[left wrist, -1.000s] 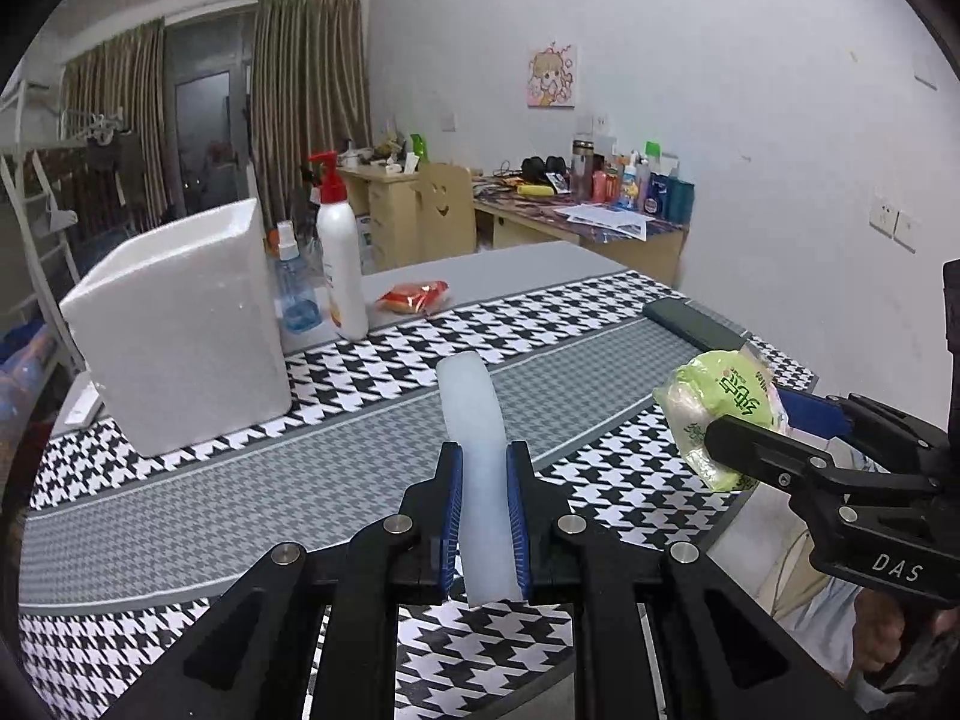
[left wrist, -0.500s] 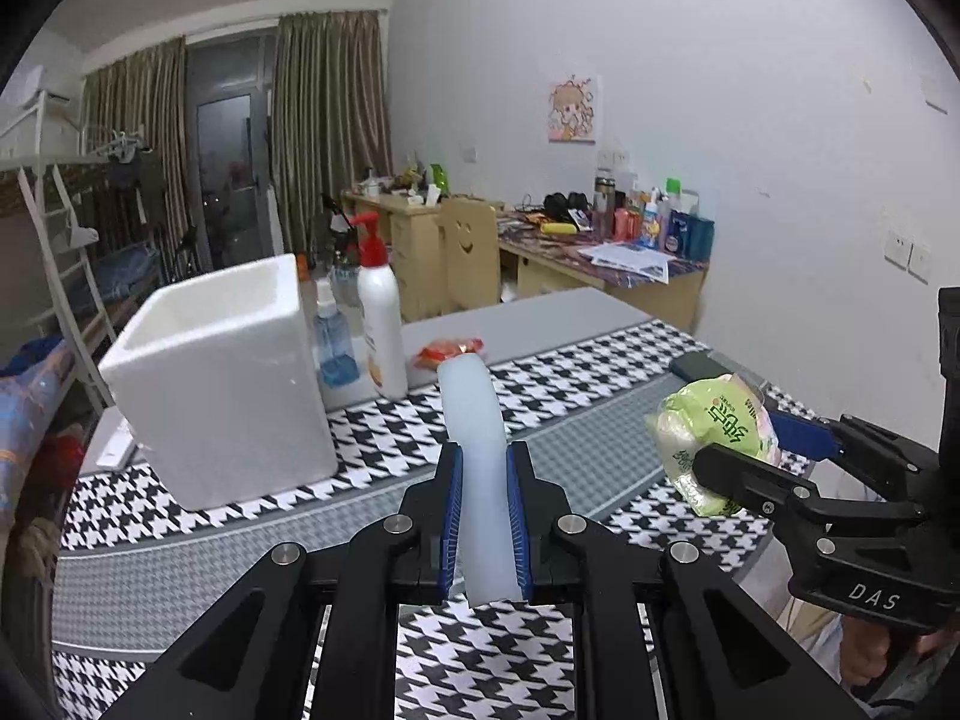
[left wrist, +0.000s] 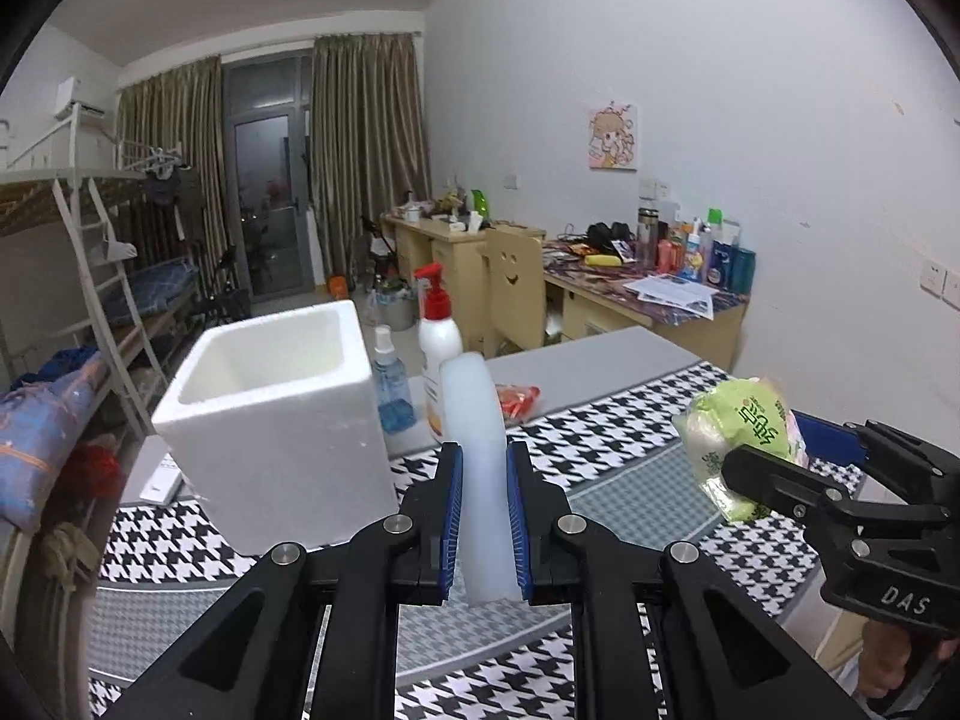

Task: Organize soft objects
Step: 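Lift and carry the tissue pack and white foam stick toward the white foam box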

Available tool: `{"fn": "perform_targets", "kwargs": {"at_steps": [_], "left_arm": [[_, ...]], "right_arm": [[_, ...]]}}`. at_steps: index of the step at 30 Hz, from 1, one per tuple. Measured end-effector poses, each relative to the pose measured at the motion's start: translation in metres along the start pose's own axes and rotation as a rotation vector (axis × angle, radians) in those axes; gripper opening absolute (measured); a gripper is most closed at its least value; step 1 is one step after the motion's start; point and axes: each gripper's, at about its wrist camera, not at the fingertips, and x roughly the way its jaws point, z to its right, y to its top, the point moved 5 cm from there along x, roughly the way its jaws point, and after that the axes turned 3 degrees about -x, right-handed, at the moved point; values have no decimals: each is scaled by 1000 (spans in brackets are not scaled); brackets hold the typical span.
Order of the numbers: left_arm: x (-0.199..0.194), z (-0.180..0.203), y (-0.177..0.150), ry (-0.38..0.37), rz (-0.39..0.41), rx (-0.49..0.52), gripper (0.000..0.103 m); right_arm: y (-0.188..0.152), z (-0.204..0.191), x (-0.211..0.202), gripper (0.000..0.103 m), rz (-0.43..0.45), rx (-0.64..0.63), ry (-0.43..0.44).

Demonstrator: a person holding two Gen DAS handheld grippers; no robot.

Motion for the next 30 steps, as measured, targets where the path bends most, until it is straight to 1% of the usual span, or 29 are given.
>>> {"fn": "perform_targets", "kwargs": {"at_steps": [6,12,24,30], "left_arm": [[7,-9,10,19,5,-5,16],[13,-22,19,43,15,-9,16],[30,-45,33,77,18,-21,16],[35,-59,40,107,24,-36,16]], "right_arm": [[14,-8,7,64,9,-23,3],[29,-10,17,64,18,-18,3],[50,-26,35,64,17,-48,7],[62,-32,48,64,16,-61,4]]}}
